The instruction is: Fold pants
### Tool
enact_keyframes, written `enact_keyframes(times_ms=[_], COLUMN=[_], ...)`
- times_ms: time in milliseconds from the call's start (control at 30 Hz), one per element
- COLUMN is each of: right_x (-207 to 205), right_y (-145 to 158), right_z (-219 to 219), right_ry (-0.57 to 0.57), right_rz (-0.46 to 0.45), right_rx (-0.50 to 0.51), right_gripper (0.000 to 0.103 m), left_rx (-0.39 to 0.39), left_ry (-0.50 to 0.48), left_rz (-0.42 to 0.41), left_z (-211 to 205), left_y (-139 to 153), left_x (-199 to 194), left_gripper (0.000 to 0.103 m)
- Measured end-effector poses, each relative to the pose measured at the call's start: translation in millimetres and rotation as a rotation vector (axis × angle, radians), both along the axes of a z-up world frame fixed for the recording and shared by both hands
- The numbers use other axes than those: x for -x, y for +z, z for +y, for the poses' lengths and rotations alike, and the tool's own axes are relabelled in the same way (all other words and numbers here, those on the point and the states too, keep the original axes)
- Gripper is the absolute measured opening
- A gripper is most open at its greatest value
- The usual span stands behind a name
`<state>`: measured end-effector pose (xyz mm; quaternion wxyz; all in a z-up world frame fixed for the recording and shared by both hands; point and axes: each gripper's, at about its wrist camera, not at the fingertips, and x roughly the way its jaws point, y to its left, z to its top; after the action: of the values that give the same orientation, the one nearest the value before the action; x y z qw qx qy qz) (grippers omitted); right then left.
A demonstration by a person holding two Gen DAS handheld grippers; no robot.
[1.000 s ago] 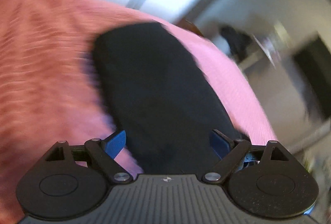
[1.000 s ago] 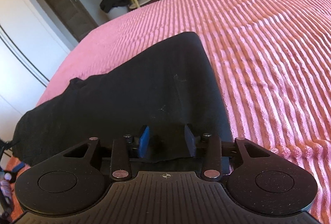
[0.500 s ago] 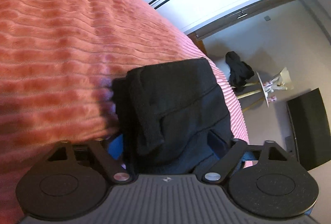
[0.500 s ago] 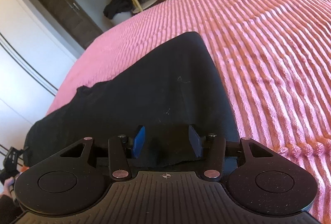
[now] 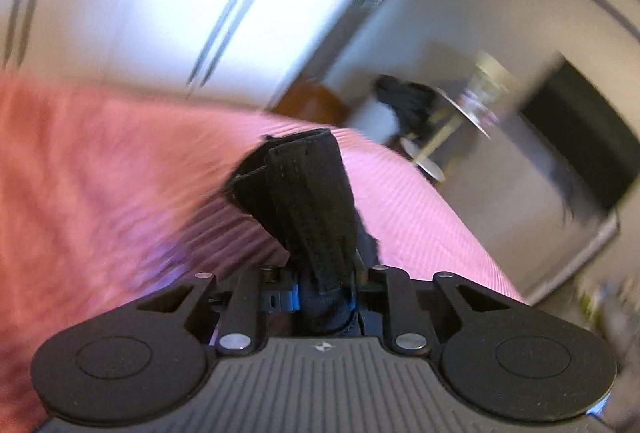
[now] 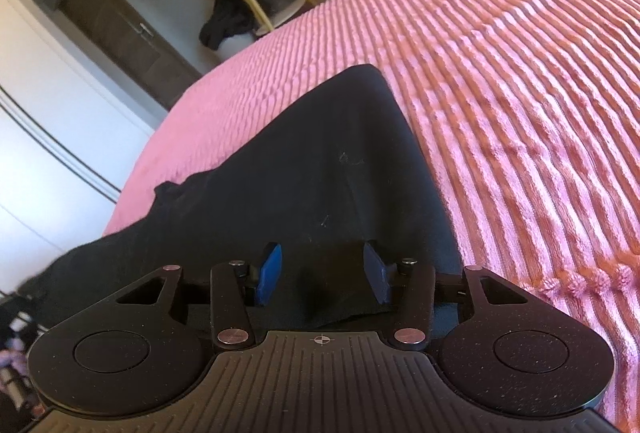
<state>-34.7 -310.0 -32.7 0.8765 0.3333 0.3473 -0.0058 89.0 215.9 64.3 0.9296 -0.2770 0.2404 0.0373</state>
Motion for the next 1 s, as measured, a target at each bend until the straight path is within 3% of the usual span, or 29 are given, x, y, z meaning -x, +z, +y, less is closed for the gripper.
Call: enact_keyframes(times_ms=[133, 267, 500, 600, 633, 700, 733, 767, 900, 933, 1000], right_x=[4, 14, 46, 57, 60, 63, 64, 66, 66, 63, 54], right_y=[1, 5, 19, 26, 27, 30, 33, 35, 44, 45, 47], right_z=[-2, -7, -9, -7, -8, -10, -10, -11, -9, -7, 0], right_ry=[-0.018, -0.056, -0.077, -0.065, -0.061, -0.053, -0.046, -0.038, 0.008, 0.023, 0.053], right_rz=[-0.003, -0.022, -0.058, -0.071, -0.071, -0.068, -0.067, -0.070, -0.093, -0.098, -0.103], right_rx=[-0.015, -0.032, -0.073, -0.072, -0.069, -0.066, -0.064, -0.063, -0.080, -0.093, -0.123], right_gripper=[0.046, 0.046, 0.051, 0.052, 0.052, 0.053, 0.053, 0.054, 0.057, 0.057, 0.061], left_rx=[-0.202, -0.331, -0.595, -0.663, -0.667, -0.620, -0.600, -0.571, -0.373, -0.327, -0.310], left_ry=[-0.169, -0.305, -0.524, -0.638, -0.670, -0.728, -0.729, -0.728, -0.687, -0.639, -0.492], left_rz=[-0.078, -0.089, -0.023, 0.070, 0.115, 0.211, 0.212, 0.193, 0.129, 0.113, 0.100], left_z=[-78, -158, -289, -331, -341, -354, -358, -356, -327, -316, -292], left_y=[45, 55, 15, -18, -28, -44, -45, -43, -26, -21, -13], left_x=[9, 17, 34, 34, 33, 32, 40, 47, 67, 71, 73], left_gripper=[0.020, 0.020, 0.023, 0.041, 0.049, 0.074, 0.081, 0.096, 0.099, 0.099, 0.099])
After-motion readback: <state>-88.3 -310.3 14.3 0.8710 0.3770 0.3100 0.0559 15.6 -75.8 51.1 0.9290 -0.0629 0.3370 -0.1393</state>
